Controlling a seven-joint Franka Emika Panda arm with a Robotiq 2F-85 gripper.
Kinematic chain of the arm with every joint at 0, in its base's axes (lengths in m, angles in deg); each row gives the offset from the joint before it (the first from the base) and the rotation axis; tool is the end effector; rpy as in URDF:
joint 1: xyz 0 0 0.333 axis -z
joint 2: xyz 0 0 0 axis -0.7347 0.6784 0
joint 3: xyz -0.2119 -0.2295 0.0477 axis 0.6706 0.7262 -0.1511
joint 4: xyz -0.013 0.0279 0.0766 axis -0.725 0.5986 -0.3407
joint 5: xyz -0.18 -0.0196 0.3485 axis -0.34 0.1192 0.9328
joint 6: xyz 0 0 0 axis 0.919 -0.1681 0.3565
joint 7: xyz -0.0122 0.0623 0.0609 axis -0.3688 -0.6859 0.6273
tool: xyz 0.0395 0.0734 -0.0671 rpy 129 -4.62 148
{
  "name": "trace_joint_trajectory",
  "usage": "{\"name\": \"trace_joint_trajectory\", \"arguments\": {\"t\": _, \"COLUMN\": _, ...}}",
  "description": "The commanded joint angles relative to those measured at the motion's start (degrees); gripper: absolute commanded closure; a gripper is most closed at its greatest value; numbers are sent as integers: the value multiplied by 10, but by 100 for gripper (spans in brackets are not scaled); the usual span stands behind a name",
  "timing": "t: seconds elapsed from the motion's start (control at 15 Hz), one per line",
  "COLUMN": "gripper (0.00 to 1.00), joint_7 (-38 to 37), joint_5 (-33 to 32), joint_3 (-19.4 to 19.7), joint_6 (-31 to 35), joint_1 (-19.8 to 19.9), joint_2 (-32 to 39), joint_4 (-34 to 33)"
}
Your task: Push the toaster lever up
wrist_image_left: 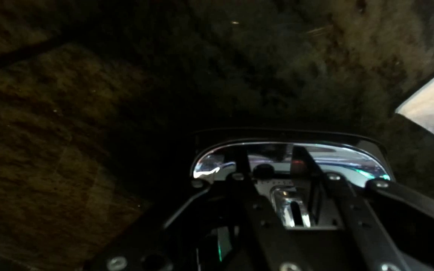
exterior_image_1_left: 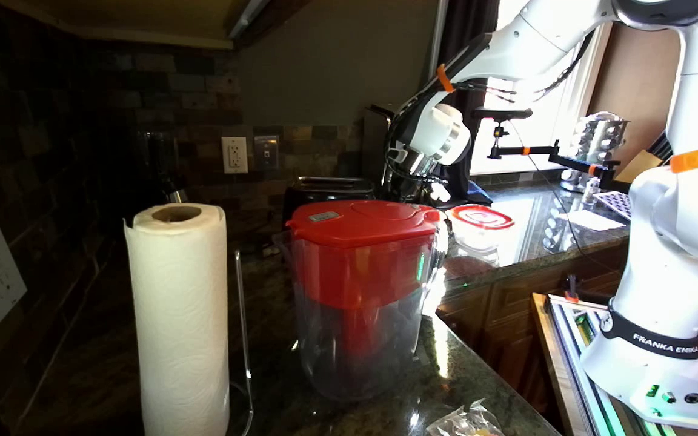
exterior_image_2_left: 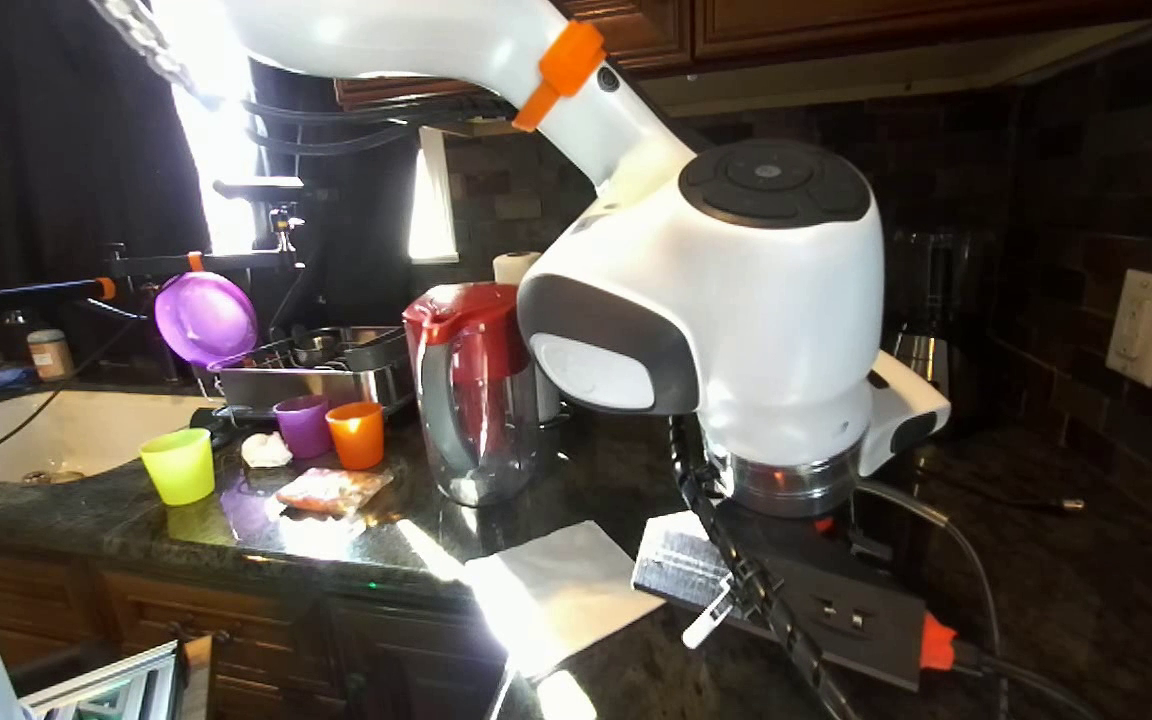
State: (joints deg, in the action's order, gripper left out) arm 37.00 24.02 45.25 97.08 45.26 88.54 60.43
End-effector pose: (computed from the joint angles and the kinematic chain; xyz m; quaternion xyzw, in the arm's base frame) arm 0.4742 -0.2179 0.2952 -0.9410 -0.2402 -0.2305 0.0614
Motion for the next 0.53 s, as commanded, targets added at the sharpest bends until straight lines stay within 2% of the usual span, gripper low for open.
{"name": "trace_joint_trajectory", "arguments": {"t": 0.0, "gripper": 69, "joint_7": 18, "joint_5": 19, "joint_3": -3, "joint_6": -18, "joint_1": 5, "joint_2": 6, "joint_4": -9}}
{"name": "trace_joint_trajectory", "arguments": {"t": 0.33, "gripper": 76, "joint_7": 17, "joint_5": 19, "joint_3": -4, "joint_6": -17, "joint_1": 4, "joint_2": 6, "joint_4": -9}}
{"name": "trace_joint_trajectory", "arguments": {"t": 0.4, "gripper": 84, "joint_7": 17, "joint_5": 18, "joint_3": -4, "joint_6": -17, "joint_1": 4, "joint_2": 6, "joint_4": -9}}
{"name": "trace_joint_trajectory", "arguments": {"t": 0.47, "gripper": 97, "joint_7": 16, "joint_5": 17, "joint_3": -4, "joint_6": -17, "joint_1": 4, "joint_2": 6, "joint_4": -9}}
